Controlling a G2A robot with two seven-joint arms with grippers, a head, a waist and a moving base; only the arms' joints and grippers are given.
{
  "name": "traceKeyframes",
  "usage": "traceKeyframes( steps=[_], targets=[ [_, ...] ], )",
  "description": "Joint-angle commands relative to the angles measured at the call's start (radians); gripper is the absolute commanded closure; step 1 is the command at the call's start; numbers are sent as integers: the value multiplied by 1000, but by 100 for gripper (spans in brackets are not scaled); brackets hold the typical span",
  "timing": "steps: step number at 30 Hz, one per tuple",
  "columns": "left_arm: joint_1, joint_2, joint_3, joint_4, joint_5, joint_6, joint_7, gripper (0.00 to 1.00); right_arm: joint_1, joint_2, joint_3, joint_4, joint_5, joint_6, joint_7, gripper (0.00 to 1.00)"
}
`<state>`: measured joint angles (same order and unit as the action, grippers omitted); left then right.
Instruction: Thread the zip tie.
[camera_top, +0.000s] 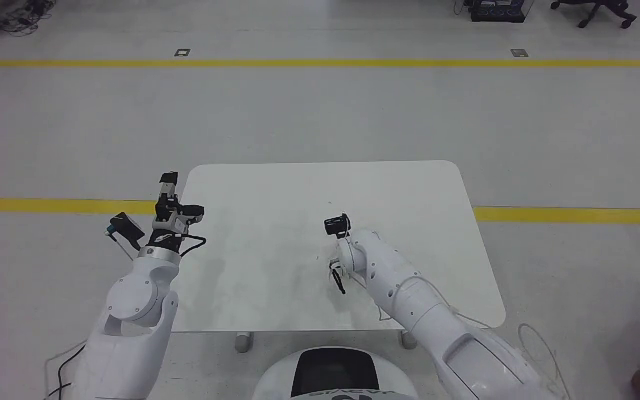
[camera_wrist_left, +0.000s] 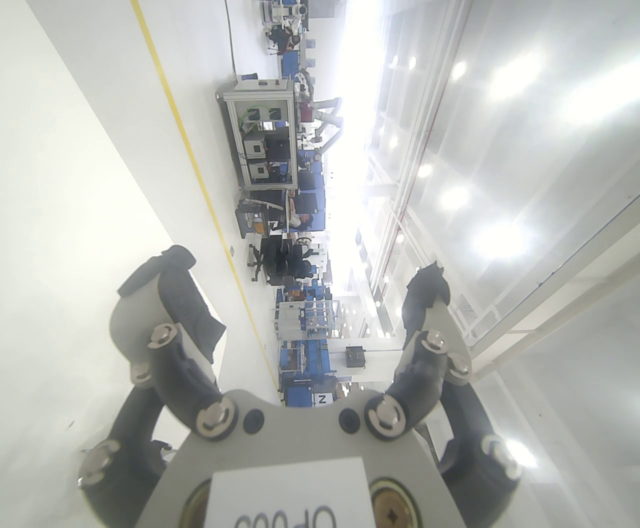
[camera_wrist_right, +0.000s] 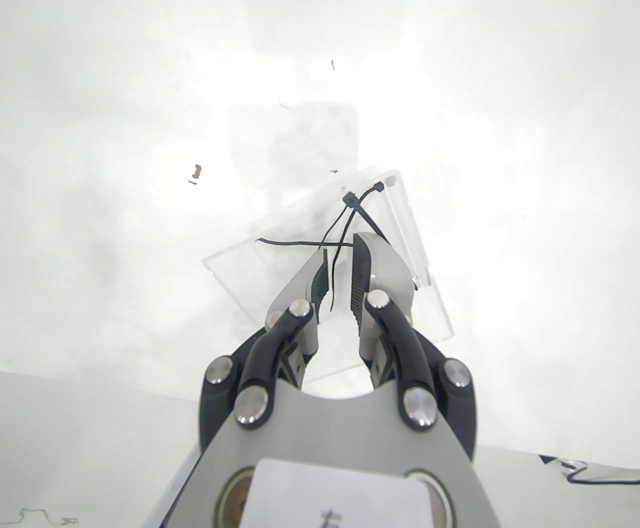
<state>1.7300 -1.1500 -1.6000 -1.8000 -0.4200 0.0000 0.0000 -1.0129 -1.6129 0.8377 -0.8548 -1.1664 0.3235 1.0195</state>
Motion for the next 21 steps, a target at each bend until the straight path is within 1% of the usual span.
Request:
traceKeyframes(
  steps=[1,8,10,12,15,21],
  targets=[
    [0,0,0,0,0,0,0,0,3,-2,-1,6,2,-1,-2,89],
    [0,0,0,0,0,0,0,0,14,-10,-6,30,10,-5,-7,91],
    [0,0,0,0,0,0,0,0,17,-12,-7,36,12,-6,-8,95],
    [0,0,0,0,0,0,0,0,20,-14,-8,42,13,-7,-9,95],
    [0,0,0,0,0,0,0,0,23,-16,-8,50,16,-6,-12,91],
    [0,0,0,0,0,0,0,0,28,-20,-8,61,20,-8,-14,92]
  ],
)
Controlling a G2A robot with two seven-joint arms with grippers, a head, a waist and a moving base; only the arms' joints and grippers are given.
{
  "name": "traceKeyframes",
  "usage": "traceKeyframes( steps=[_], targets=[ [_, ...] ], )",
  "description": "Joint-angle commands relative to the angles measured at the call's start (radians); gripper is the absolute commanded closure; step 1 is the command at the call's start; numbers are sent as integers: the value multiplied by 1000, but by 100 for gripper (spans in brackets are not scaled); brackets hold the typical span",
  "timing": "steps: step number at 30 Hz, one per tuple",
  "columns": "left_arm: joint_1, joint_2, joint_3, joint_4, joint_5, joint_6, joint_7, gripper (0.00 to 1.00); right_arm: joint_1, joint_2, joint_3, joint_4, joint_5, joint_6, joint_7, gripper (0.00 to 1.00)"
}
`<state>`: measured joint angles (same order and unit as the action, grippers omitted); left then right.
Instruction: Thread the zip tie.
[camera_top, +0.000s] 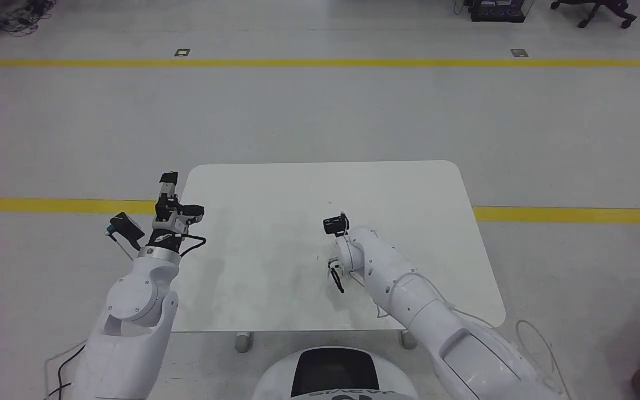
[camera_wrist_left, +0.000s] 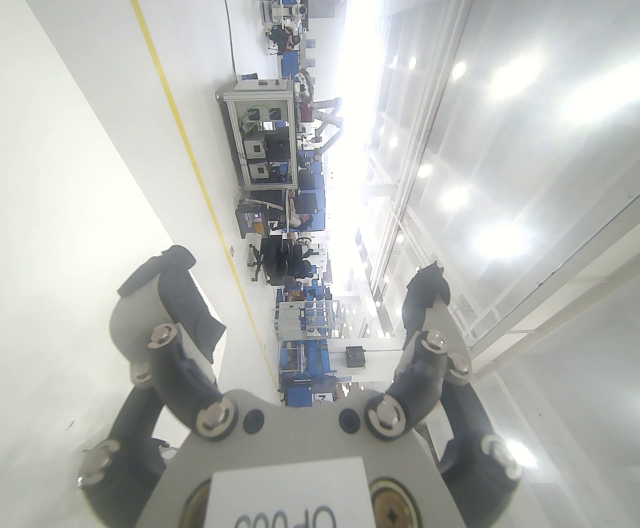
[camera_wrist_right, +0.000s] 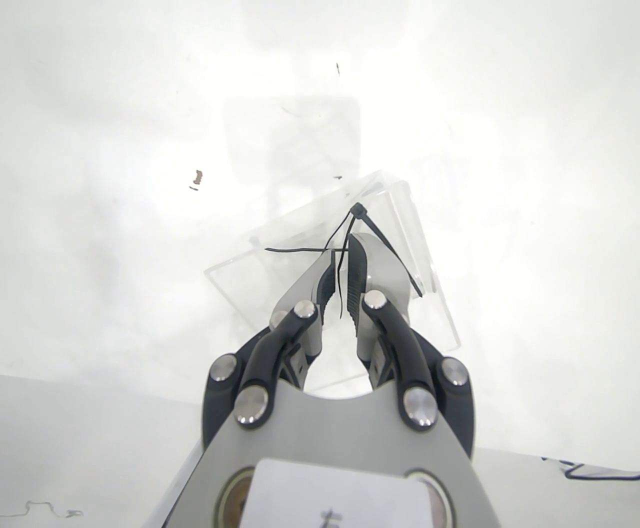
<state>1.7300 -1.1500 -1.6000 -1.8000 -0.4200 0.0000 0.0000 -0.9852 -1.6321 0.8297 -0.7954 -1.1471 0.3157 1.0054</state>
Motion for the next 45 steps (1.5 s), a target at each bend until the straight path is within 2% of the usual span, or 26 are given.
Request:
traceKeyframes(
  steps=[1,4,9,16,23,34,45],
  targets=[
    [0,0,0,0,0,0,0,0,1,-1,0,3,1,-1,0,93],
    [0,0,0,0,0,0,0,0,3,-2,0,7,1,-2,-2,100],
    [0,0,0,0,0,0,0,0,1,-3,0,-1,-6,3,-1,100],
    [0,0,0,0,0,0,0,0,-36,8,9,-93,-36,11,14,100],
    [0,0,0,0,0,0,0,0,-100,38,61,-220,-62,-26,34,100],
    [0,0,0,0,0,0,0,0,-213,87,165,-416,-76,-117,58,100],
    [0,0,0,0,0,0,0,0,-269,114,229,-505,-30,-212,66,100]
  ],
)
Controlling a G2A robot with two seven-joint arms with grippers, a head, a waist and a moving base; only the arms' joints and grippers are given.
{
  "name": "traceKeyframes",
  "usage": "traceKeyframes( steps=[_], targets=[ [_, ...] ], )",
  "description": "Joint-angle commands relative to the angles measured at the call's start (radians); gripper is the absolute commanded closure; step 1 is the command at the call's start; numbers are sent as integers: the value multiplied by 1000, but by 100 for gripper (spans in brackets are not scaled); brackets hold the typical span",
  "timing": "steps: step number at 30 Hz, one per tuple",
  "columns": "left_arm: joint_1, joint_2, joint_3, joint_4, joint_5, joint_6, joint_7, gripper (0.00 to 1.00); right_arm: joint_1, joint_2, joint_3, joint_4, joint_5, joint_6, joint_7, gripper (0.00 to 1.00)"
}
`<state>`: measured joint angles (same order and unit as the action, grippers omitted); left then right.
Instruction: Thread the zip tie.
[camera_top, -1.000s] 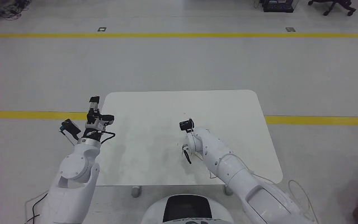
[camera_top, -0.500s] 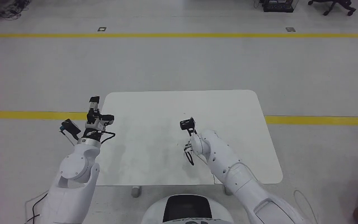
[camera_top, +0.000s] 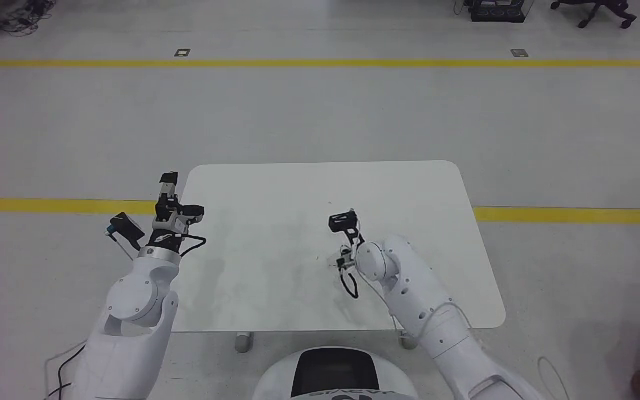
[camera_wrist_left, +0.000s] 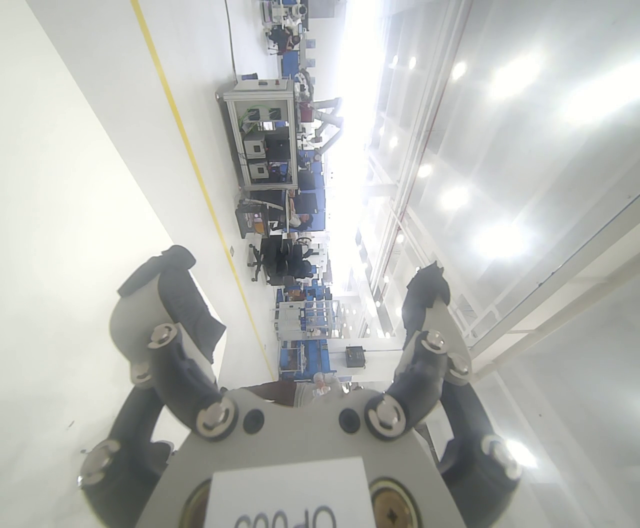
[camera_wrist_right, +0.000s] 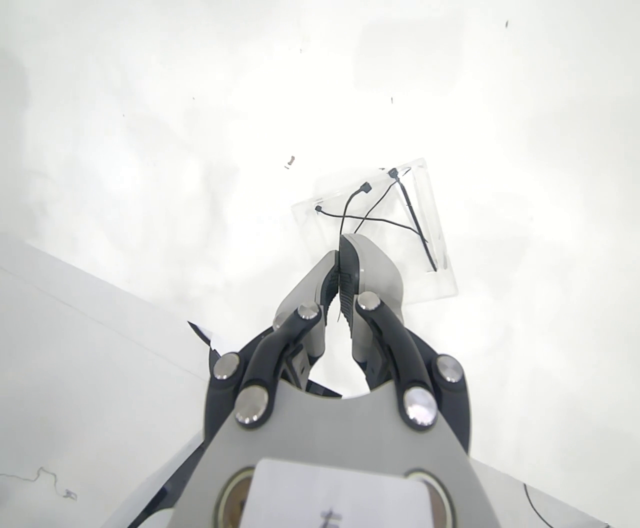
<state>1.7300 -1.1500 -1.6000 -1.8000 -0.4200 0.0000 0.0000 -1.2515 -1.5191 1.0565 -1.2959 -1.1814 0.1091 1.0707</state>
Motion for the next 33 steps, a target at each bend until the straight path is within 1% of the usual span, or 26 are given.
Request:
traceKeyframes(
  steps=[1,7,19,27,33],
  targets=[
    [0,0,0,0,0,0,0,0,-5,3,6,-8,9,-12,0,100],
    [0,0,0,0,0,0,0,0,-20,13,26,-31,50,-68,-5,100],
    [0,0,0,0,0,0,0,0,-53,36,72,-70,109,-129,-34,100],
    [0,0,0,0,0,0,0,0,-87,56,130,-99,196,-208,-64,100],
    [0,0,0,0,0,0,0,0,-98,71,163,-100,271,-277,-63,100]
  ],
)
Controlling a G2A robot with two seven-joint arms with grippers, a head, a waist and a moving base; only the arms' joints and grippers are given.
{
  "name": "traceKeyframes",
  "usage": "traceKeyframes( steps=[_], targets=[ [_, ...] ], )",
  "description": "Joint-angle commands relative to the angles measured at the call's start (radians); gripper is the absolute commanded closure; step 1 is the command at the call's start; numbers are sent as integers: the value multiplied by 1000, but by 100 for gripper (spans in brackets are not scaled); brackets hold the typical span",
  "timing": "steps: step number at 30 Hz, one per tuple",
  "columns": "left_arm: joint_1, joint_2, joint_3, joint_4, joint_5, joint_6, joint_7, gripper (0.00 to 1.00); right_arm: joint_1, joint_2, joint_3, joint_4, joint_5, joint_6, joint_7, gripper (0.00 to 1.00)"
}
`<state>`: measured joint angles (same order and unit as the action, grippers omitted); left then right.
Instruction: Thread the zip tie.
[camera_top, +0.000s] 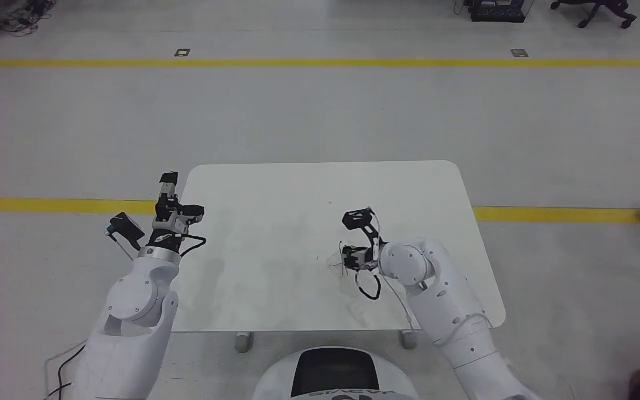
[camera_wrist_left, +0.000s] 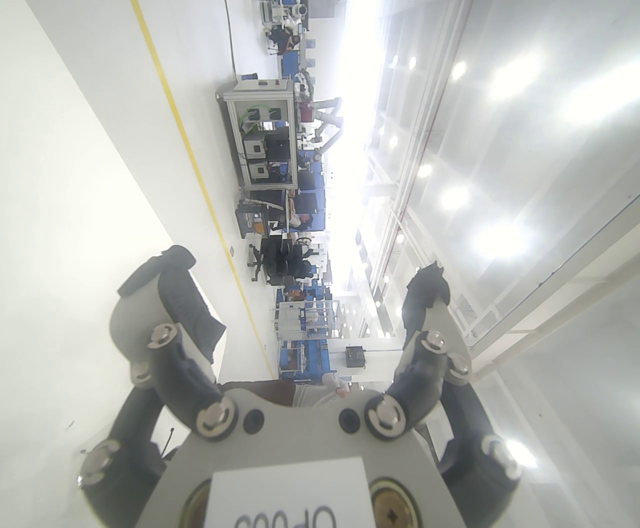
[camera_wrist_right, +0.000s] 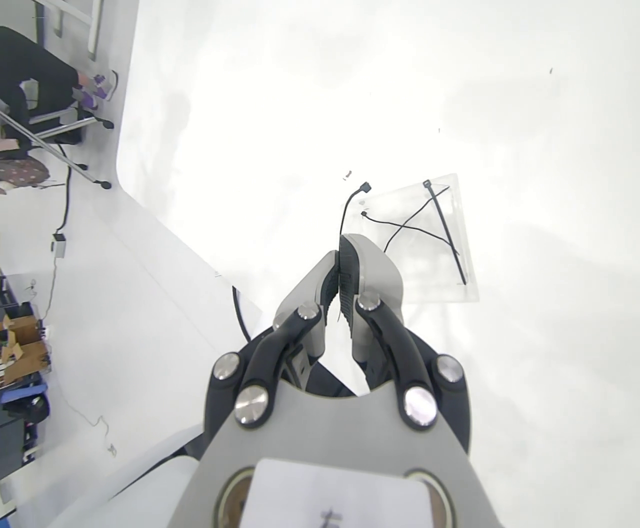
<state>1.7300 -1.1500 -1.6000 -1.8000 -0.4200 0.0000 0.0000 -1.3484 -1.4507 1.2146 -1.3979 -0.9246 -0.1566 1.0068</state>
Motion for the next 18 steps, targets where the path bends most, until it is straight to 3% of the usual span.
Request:
traceKeyframes(
  steps=[1,12,18],
  targets=[
    [0,0,0,0,0,0,0,0,-1,4,9,4,27,-22,1,100],
    [0,0,0,0,0,0,0,0,5,31,60,52,207,-180,20,100],
    [0,0,0,0,0,0,0,0,14,47,50,56,275,-183,30,100]
  ],
)
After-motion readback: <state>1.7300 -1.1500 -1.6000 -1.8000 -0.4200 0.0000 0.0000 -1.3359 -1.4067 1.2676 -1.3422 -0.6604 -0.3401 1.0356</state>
